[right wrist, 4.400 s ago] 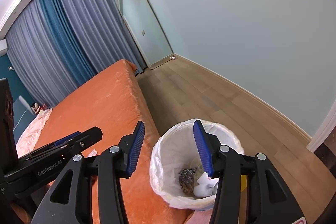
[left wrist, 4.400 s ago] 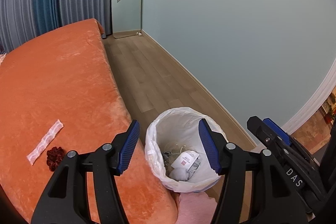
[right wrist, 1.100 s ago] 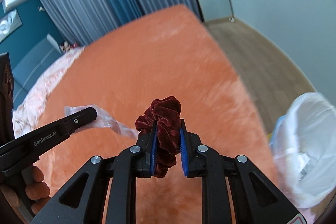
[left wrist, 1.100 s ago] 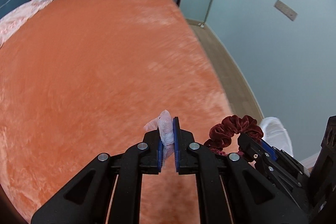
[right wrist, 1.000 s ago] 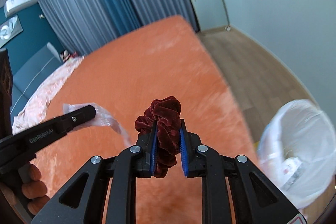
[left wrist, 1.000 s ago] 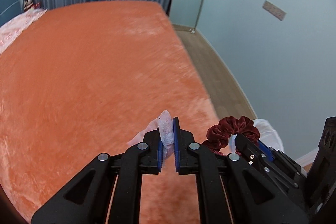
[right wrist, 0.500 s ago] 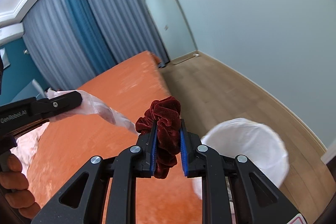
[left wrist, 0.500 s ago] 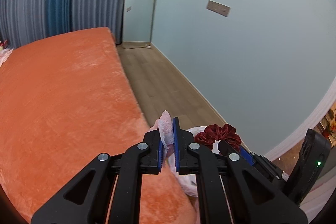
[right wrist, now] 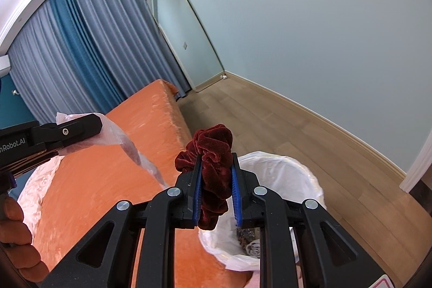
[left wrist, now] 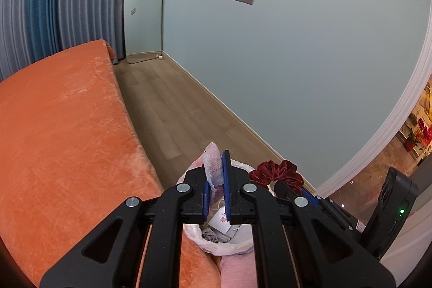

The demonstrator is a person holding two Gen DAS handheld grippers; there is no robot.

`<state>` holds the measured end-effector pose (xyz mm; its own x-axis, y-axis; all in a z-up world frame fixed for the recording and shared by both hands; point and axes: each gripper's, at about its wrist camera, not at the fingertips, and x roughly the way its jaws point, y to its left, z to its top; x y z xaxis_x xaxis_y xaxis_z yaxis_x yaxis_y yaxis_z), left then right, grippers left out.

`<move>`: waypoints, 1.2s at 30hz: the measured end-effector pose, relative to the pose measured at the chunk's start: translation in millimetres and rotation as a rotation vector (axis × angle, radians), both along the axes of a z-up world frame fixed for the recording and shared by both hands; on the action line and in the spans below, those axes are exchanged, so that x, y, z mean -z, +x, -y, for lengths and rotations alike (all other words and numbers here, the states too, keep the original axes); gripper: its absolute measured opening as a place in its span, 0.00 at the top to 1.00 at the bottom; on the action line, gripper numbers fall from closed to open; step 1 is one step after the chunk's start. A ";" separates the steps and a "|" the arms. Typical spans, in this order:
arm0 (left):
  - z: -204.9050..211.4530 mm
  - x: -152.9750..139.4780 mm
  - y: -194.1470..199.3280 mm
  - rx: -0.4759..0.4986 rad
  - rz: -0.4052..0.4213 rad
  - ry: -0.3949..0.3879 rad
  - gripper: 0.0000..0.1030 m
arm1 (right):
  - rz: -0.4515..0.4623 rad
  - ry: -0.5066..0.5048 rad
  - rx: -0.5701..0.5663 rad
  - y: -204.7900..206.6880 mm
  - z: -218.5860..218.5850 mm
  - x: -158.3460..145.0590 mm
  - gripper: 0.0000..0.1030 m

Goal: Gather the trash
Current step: 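Carry the strip packet and scrunchie over the bin and open both tools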

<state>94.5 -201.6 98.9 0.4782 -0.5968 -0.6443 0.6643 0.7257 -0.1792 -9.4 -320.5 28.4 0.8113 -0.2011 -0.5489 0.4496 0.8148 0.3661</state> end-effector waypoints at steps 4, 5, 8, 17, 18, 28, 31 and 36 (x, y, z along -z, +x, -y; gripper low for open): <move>12.6 5.2 -0.5 0.024 -0.006 0.005 0.93 | -0.001 0.006 0.016 -6.5 8.1 4.7 0.83; 14.9 6.0 -1.4 0.027 -0.008 0.005 0.93 | 0.000 0.007 0.021 -6.6 8.1 5.1 0.83; 20.7 9.9 -1.8 0.038 -0.010 0.009 0.93 | -0.002 0.009 0.028 -8.0 8.7 5.5 0.83; 33.0 22.0 -3.6 0.059 -0.032 0.020 0.92 | -0.009 0.017 0.040 -9.3 15.3 9.9 0.83; 33.7 23.7 -2.4 0.065 -0.039 0.016 0.92 | -0.010 0.018 0.040 -10.4 15.2 10.7 0.83; 41.3 30.4 5.2 0.068 -0.052 0.001 0.71 | -0.024 0.021 0.045 -6.9 18.1 12.3 0.83; 40.6 32.8 5.6 0.043 -0.041 0.010 0.58 | -0.032 0.022 0.042 -5.8 19.0 14.3 0.82; 35.4 37.3 4.9 0.023 -0.037 0.032 0.51 | -0.049 0.022 0.027 1.3 19.6 17.8 0.81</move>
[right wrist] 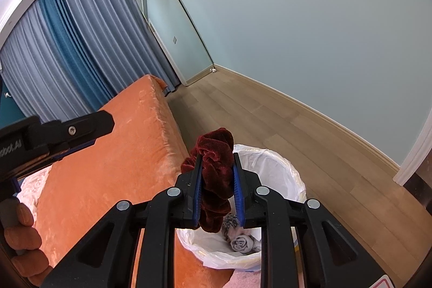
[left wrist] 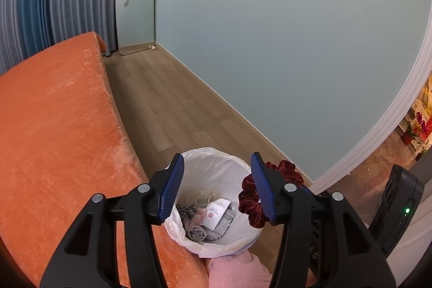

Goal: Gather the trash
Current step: 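Carry the strip packet and scrunchie over the bin and open both tools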

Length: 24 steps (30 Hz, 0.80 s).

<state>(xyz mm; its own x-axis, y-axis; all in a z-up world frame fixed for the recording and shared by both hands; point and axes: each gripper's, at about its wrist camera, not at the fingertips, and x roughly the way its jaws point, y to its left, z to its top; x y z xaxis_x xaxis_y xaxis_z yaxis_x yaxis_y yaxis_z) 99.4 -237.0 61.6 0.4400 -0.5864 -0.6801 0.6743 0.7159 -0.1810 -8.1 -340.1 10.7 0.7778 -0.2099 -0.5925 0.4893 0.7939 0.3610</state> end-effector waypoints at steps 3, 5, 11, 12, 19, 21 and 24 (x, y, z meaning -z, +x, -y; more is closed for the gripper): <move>-7.0 2.2 0.0 -0.021 0.004 0.010 0.49 | -0.007 -0.008 -0.012 7.4 -0.5 -0.7 0.80; -12.7 2.9 1.4 -0.033 0.003 0.011 0.48 | -0.013 -0.016 -0.019 13.2 -1.2 -0.1 0.78; -35.3 6.4 8.9 -0.095 -0.002 0.011 0.42 | -0.026 -0.036 -0.030 27.4 -5.2 -0.7 0.67; -39.5 7.2 10.2 -0.105 -0.005 0.011 0.42 | -0.026 -0.038 -0.035 29.0 -6.5 -1.3 0.67; -60.3 11.1 12.3 -0.158 0.005 0.025 0.41 | -0.048 -0.059 -0.066 31.6 -17.1 -2.8 0.59; -66.5 12.1 11.7 -0.170 0.006 0.027 0.41 | -0.058 -0.061 -0.066 31.9 -17.6 -4.1 0.59; -76.7 13.1 9.6 -0.191 0.017 0.041 0.40 | -0.077 -0.068 -0.078 30.6 -23.3 -5.8 0.59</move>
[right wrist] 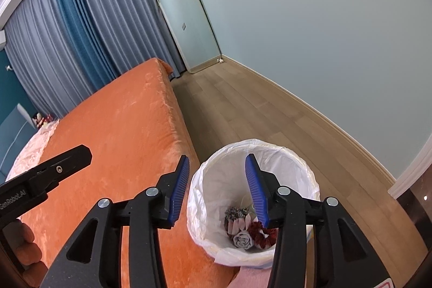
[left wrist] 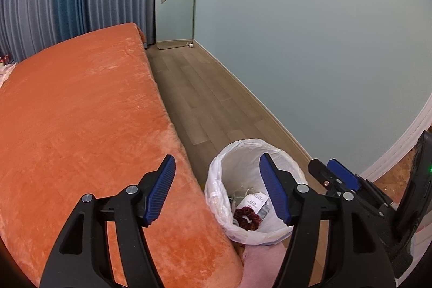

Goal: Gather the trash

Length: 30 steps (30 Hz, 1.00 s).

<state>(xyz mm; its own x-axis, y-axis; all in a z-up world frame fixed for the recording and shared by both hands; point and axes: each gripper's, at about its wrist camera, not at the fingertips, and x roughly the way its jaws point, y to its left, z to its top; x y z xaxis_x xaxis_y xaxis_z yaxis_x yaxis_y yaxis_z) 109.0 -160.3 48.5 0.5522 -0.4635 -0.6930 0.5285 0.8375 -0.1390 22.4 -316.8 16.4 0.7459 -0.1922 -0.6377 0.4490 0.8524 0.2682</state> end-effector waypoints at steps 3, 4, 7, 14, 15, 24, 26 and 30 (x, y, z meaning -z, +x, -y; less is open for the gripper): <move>-9.0 0.4 -2.3 -0.017 0.008 0.009 0.39 | -0.016 -0.037 -0.013 -1.3 -8.3 -4.7 0.57; -13.9 0.6 -3.8 -0.025 0.008 0.011 0.36 | -0.024 -0.047 -0.018 -2.5 -11.8 -5.6 0.51; -25.6 1.3 -7.9 -0.046 0.018 0.019 0.35 | -0.034 -0.070 -0.028 -5.7 -19.2 -10.4 0.44; -48.0 2.6 -19.3 -0.101 0.042 0.058 0.21 | -0.066 -0.127 -0.055 -11.6 -36.0 -16.8 0.23; -50.6 3.1 -20.3 -0.108 0.044 0.059 0.20 | -0.072 -0.134 -0.058 -12.5 -39.3 -16.5 0.22; -73.9 12.2 -29.3 -0.172 0.032 0.092 0.13 | -0.121 -0.150 -0.080 -19.3 -55.3 -8.0 0.18; -76.8 14.2 -31.8 -0.183 0.032 0.101 0.13 | -0.132 -0.165 -0.082 -19.8 -59.3 -6.1 0.16; -78.4 16.7 -36.9 -0.195 0.045 0.125 0.12 | -0.151 -0.188 -0.088 -20.6 -67.3 -1.8 0.07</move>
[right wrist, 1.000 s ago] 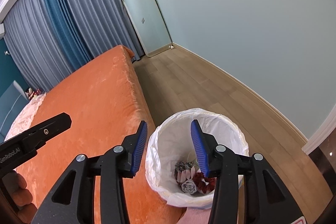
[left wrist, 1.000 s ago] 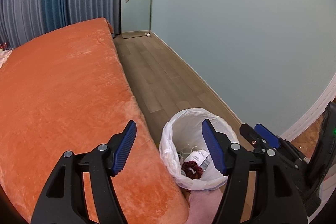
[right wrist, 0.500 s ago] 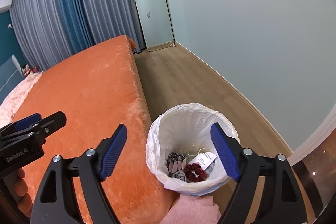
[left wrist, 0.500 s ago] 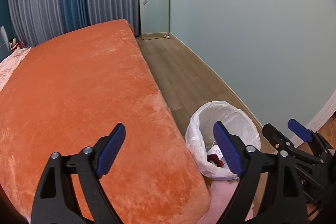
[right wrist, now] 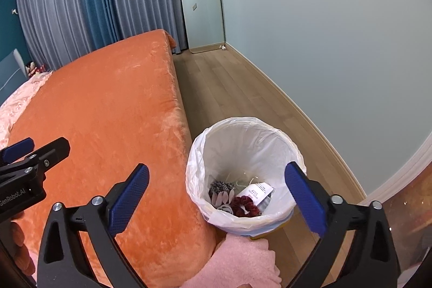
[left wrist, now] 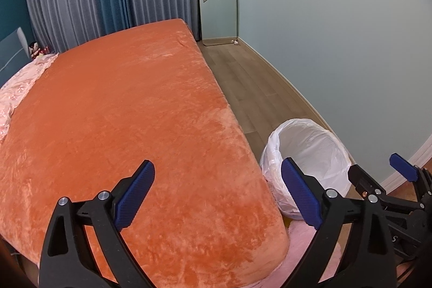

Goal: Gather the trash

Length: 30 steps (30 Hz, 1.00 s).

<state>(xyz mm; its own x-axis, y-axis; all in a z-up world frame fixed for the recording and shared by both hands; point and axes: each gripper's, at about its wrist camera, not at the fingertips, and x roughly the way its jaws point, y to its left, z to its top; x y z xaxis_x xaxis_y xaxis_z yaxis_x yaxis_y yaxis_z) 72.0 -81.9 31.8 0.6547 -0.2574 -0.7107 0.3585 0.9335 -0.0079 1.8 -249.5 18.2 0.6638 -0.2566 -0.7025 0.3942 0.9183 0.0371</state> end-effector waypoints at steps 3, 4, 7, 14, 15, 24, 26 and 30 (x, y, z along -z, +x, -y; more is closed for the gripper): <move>0.5 2.5 -4.4 0.001 0.006 0.017 0.12 | -0.004 -0.014 -0.004 -1.5 -4.9 0.6 0.07; 0.1 3.6 -5.6 -0.002 0.006 0.020 0.12 | -0.007 -0.016 -0.006 -1.8 -5.6 0.7 0.07; -1.2 5.6 -7.5 -0.010 0.007 0.021 0.12 | -0.011 -0.021 -0.005 -5.0 -6.4 1.6 0.07; -0.1 8.9 -14.1 -0.022 0.011 0.033 0.12 | -0.021 -0.020 -0.001 -9.2 -1.6 5.4 0.07; 0.2 8.9 -15.0 -0.024 0.012 0.033 0.12 | -0.022 -0.018 0.000 -9.7 -0.4 5.8 0.07; 6.7 15.4 -22.2 -0.031 0.019 0.041 0.12 | -0.021 -0.010 0.018 -17.4 9.1 14.1 0.07; 8.2 17.1 -23.6 -0.032 0.025 0.047 0.12 | -0.023 -0.014 0.026 -19.5 11.0 16.7 0.07; 12.7 21.5 -24.0 -0.029 0.028 0.065 0.12 | -0.030 -0.006 0.033 -21.9 15.6 22.5 0.07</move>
